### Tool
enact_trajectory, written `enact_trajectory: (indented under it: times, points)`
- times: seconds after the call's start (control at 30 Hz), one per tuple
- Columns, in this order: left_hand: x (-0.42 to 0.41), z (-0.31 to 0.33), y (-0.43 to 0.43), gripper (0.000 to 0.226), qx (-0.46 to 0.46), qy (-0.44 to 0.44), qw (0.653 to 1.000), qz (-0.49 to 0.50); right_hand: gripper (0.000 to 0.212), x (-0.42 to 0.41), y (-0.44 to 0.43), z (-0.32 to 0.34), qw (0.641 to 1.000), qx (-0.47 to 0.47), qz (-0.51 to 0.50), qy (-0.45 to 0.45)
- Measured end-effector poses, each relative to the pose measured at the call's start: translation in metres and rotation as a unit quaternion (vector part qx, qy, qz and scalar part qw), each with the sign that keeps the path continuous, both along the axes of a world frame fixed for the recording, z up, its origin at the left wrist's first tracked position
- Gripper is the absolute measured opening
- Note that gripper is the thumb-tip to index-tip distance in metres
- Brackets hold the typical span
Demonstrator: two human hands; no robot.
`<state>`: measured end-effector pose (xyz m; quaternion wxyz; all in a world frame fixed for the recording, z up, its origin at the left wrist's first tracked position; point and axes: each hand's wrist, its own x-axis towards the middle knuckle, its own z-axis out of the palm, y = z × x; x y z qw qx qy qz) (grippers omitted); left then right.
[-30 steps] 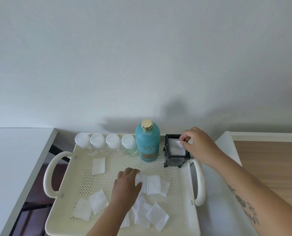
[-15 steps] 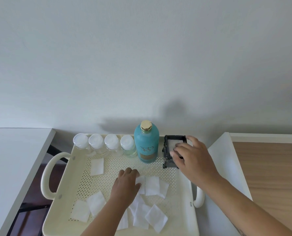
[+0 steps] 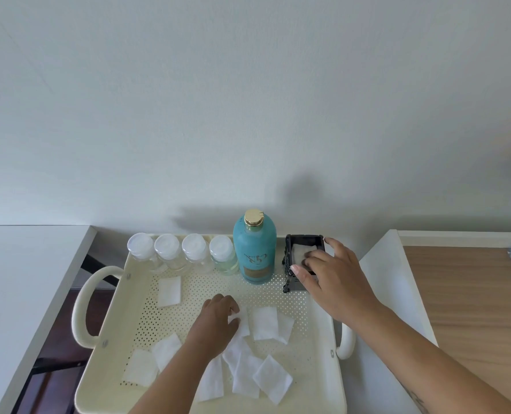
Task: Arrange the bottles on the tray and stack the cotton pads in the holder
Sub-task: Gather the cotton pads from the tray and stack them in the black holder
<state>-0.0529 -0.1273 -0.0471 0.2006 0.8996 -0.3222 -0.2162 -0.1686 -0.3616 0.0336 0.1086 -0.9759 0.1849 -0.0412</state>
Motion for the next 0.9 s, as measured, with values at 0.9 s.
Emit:
enact_trajectory:
  times: [0.9]
  points:
    - [0.005, 0.006, 0.004, 0.016, 0.026, 0.016, 0.997, 0.075, 0.046, -0.017, 0.02, 0.023, 0.979, 0.019, -0.029, -0.203]
